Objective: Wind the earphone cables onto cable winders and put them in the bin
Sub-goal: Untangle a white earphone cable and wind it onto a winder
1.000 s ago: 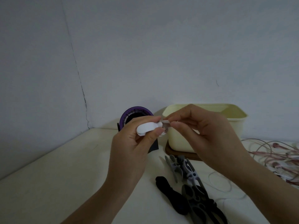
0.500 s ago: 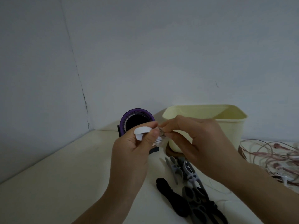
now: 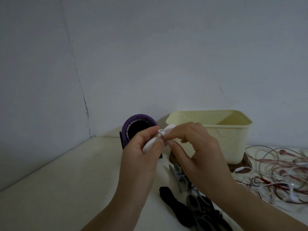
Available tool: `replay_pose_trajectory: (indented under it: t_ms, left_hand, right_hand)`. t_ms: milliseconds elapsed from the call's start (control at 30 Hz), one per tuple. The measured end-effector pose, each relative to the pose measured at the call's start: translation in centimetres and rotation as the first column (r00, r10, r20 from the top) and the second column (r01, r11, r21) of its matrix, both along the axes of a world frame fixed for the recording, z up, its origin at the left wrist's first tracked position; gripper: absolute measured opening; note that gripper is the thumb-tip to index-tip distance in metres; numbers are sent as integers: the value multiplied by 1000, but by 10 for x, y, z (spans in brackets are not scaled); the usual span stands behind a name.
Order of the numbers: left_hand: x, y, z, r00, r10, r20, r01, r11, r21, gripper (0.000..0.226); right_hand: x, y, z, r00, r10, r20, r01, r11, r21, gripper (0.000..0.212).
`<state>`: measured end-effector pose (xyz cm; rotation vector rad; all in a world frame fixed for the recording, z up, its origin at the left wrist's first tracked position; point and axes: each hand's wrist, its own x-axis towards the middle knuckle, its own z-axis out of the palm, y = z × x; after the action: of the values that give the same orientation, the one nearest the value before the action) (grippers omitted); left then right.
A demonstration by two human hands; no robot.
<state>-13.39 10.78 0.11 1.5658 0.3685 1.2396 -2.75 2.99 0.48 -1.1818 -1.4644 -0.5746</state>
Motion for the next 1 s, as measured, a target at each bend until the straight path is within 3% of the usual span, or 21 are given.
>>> replay_pose_trajectory:
  t_ms: [133, 267, 333, 433, 567, 667, 1000]
  left_hand:
    - [-4, -3, 2, 999, 39, -30, -36, 993, 116, 29]
    - [-2, -5, -1, 995, 85, -57, -73, 978, 194, 31]
    - [-2, -5, -2, 995, 80, -59, -67, 978, 197, 30]
    - [-2, -4, -2, 998, 32, -45, -23, 985, 172, 29]
    - [0, -2, -1, 993, -99, 71, 102, 994, -41, 39]
    - [2, -5, 1, 986, -101, 135, 124, 976, -179, 34]
    - [2, -10, 8, 962, -189, 198, 248, 909, -336, 30]
  right_hand:
    - [-13, -2, 1, 920, 166, -355, -206, 975, -78, 24]
    - [-13, -2, 6, 696, 255, -672, -401, 913, -69, 15]
    - [-12, -3, 7, 610, 287, -739, -478, 876, -55, 10]
    - [-11, -2, 7, 561, 268, -783, -514, 854, -76, 4]
    - [-8, -1, 7, 578, 238, -781, -492, 865, -101, 7]
    - [-10, -2, 8, 637, 225, -738, -469, 872, -139, 17]
    - [-7, -5, 11, 721, 178, -670, -428, 875, -227, 20]
